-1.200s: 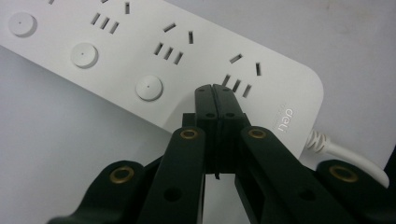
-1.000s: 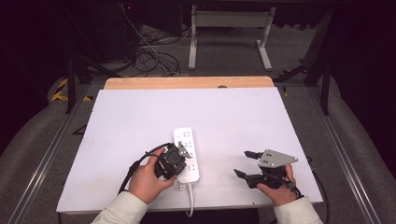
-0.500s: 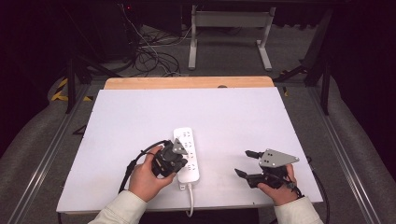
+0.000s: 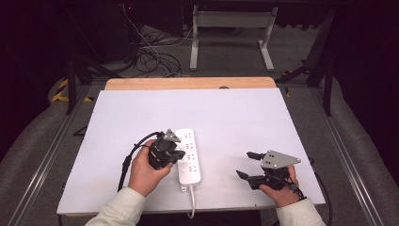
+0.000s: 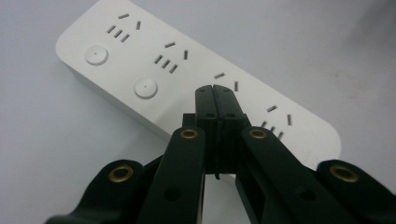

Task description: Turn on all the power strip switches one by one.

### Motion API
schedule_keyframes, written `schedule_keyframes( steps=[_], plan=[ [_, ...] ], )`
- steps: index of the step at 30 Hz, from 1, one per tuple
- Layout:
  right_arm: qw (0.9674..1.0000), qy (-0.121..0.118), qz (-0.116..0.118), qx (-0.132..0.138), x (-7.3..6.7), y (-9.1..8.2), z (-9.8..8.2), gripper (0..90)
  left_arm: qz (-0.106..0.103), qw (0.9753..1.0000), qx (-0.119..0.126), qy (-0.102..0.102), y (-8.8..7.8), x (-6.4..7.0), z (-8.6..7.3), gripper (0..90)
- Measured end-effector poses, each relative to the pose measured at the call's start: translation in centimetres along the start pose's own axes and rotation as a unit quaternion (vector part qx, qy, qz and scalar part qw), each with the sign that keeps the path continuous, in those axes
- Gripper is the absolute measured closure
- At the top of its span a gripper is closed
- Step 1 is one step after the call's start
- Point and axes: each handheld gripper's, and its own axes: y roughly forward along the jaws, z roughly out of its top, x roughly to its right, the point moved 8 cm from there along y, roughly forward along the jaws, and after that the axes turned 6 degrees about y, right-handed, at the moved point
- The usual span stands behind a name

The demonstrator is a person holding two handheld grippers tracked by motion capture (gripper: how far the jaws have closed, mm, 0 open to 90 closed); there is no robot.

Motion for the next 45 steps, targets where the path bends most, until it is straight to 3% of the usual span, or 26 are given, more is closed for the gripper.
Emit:
schedule_keyframes(
  steps=[5, 11, 15, 26, 45],
  plan=[
    [1.0000, 0.000, 0.000, 0.000, 0.0, 0.0, 0.0, 27.3, -0.003, 1.0000, 0.003, 0.006, 0.6, 0.0, 0.0, 90.0],
    [1.0000, -0.001, 0.001, 0.000, 0.0, 0.0, 0.0, 27.3, 0.012, 0.9998, -0.003, 0.014, 1.2, -0.2, -0.1, 90.0],
    [1.0000, -0.001, 0.001, -0.001, 0.0, 0.0, 0.0, 27.3, -0.001, 0.9999, -0.008, 0.010, 1.4, -0.2, -0.2, 90.0],
    [1.0000, -0.003, 0.002, -0.001, 0.0, 0.0, 0.0, 27.3, 0.006, 0.9996, -0.015, 0.025, 1.6, -0.4, -0.3, 90.0],
    [1.0000, -0.004, 0.003, -0.003, -0.1, 0.1, -0.1, 27.3, -0.002, 0.9996, -0.010, 0.025, 1.8, -0.5, -0.6, 90.0]
  ],
)
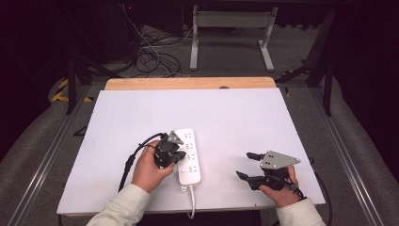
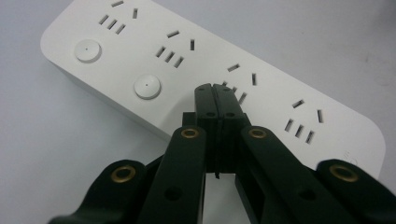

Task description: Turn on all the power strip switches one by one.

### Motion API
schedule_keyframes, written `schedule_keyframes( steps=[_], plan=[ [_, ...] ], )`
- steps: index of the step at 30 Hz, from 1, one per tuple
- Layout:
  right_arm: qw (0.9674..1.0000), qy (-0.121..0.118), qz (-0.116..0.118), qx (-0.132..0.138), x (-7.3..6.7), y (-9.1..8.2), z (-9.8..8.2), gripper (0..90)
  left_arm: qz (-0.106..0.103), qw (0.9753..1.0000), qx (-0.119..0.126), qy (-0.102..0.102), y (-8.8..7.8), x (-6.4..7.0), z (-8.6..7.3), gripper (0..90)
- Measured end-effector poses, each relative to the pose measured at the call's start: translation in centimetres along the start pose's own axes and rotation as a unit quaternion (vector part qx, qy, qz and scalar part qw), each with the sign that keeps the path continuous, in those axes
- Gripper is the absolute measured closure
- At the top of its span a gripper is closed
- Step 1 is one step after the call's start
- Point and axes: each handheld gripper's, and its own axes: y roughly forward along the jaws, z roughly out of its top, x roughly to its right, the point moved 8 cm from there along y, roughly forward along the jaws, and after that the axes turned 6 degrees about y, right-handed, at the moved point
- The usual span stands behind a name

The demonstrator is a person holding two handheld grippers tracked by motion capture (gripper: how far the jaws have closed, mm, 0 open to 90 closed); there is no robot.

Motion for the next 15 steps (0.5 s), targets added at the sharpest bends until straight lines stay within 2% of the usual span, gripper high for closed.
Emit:
schedule_keyframes(
  steps=[2, 11, 15],
  plan=[
    [1.0000, 0.000, 0.000, 0.000, -0.03, 0.02, -0.01, 27.4, -0.004, 1.0000, 0.001, -0.005, 0.01, -0.01, -0.02, 90.0],
    [1.0000, 0.000, 0.000, -0.001, -0.04, 0.08, -0.02, 27.3, 0.004, 1.0000, -0.003, -0.007, 0.11, 0.09, -0.04, 90.0],
    [1.0000, 0.000, 0.001, -0.001, -0.07, 0.08, 0.00, 27.3, 0.001, 0.9999, 0.004, -0.011, 0.15, 0.06, -0.13, 90.0]
  ],
)
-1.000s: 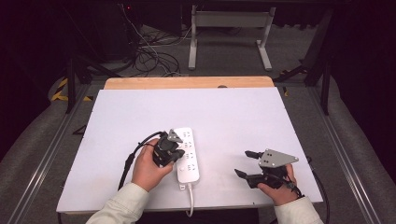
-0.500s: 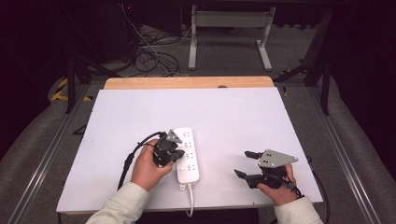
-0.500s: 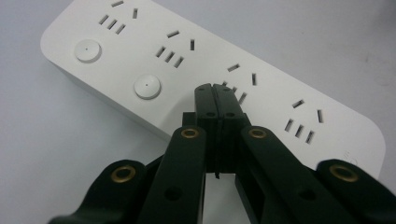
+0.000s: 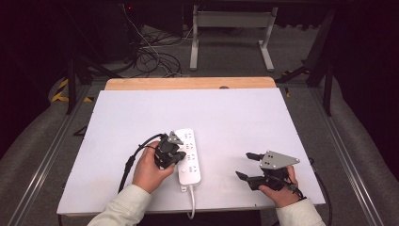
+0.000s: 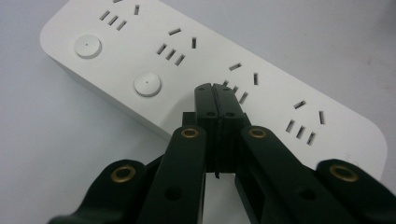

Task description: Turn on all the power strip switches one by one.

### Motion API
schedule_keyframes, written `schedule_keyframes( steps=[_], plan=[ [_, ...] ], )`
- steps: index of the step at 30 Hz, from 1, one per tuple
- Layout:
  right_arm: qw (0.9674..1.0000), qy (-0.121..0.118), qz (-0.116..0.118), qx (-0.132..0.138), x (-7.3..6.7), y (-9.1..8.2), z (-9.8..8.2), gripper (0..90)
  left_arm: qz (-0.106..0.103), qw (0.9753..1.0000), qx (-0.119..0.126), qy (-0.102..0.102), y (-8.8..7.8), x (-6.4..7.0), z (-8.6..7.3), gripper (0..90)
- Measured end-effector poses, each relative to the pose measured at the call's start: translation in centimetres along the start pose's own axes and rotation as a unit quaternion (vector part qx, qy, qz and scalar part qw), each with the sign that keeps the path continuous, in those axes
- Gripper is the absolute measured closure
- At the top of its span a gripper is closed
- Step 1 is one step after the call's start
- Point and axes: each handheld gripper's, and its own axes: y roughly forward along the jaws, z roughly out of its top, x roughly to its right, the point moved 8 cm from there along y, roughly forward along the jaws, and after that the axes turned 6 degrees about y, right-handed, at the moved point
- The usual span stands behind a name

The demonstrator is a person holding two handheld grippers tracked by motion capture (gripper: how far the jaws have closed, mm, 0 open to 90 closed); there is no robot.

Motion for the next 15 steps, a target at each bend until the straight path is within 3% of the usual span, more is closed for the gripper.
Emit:
schedule_keyframes(
  steps=[6, 9, 13, 15],
  plan=[
    [1.0000, 0.000, 0.000, 0.000, 0.0, 0.0, 0.0, 27.3, 0.005, 1.0000, -0.006, -0.002, 0.0, 0.1, 0.1, 90.0],
    [1.0000, 0.000, -0.002, 0.000, 0.1, -0.1, 0.0, 27.3, 0.029, 0.9991, -0.007, 0.031, -0.3, 0.4, 0.8, 90.0],
    [1.0000, 0.002, -0.003, 0.000, 0.2, -0.1, 0.0, 27.3, 0.030, 0.9992, 0.017, 0.021, -2.6, 0.3, 2.4, 90.0],
    [1.0000, 0.002, -0.002, -0.001, 0.2, -0.1, 0.0, 27.3, 0.028, 0.9992, 0.022, 0.019, -2.8, 0.3, 2.5, 90.0]
  ],
)
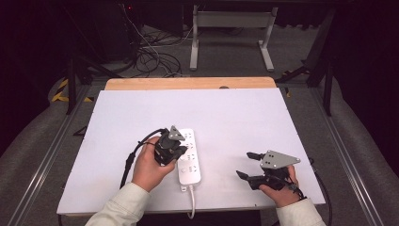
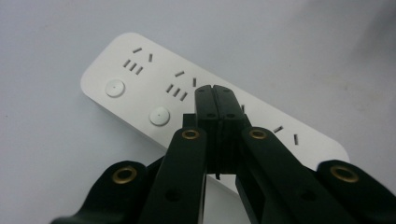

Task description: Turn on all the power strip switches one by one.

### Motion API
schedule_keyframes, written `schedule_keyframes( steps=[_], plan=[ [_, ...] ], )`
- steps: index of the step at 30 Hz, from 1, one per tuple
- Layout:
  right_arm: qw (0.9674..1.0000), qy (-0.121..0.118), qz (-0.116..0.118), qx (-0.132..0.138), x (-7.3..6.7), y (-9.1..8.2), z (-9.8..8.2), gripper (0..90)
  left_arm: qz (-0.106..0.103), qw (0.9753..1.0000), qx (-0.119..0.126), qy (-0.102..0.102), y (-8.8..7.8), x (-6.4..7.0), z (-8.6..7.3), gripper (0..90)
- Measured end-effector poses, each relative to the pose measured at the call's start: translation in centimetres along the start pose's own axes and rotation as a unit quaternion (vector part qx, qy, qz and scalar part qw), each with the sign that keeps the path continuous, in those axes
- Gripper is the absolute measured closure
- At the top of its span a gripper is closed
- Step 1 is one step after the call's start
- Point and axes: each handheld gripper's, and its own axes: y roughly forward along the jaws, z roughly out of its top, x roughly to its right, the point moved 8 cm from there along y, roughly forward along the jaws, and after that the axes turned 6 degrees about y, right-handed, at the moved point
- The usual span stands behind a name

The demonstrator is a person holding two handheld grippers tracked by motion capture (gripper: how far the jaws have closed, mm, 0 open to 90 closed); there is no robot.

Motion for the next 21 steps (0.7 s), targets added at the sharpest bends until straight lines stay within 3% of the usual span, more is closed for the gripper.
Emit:
schedule_keyframes(
  steps=[4, 11, 18, 21],
  plan=[
    [1.0000, -0.001, 0.000, -0.001, 0.0, 0.0, 0.0, 27.3, -0.005, 0.9999, 0.001, -0.011, 0.4, -0.3, -0.2, 90.0],
    [1.0000, -0.001, 0.000, 0.000, 0.0, 0.0, 0.0, 27.3, -0.003, 0.9998, 0.014, -0.009, 0.3, -0.3, 0.0, 90.0],
    [1.0000, 0.000, 0.001, 0.000, 0.0, 0.0, 0.0, 27.3, 0.012, 0.9996, 0.025, -0.009, 0.7, -1.1, 0.0, 90.0],
    [1.0000, 0.000, 0.001, 0.000, 0.0, 0.0, 0.0, 27.3, 0.024, 0.9991, 0.034, 0.008, 1.1, -1.8, -0.2, 90.0]
  ],
)
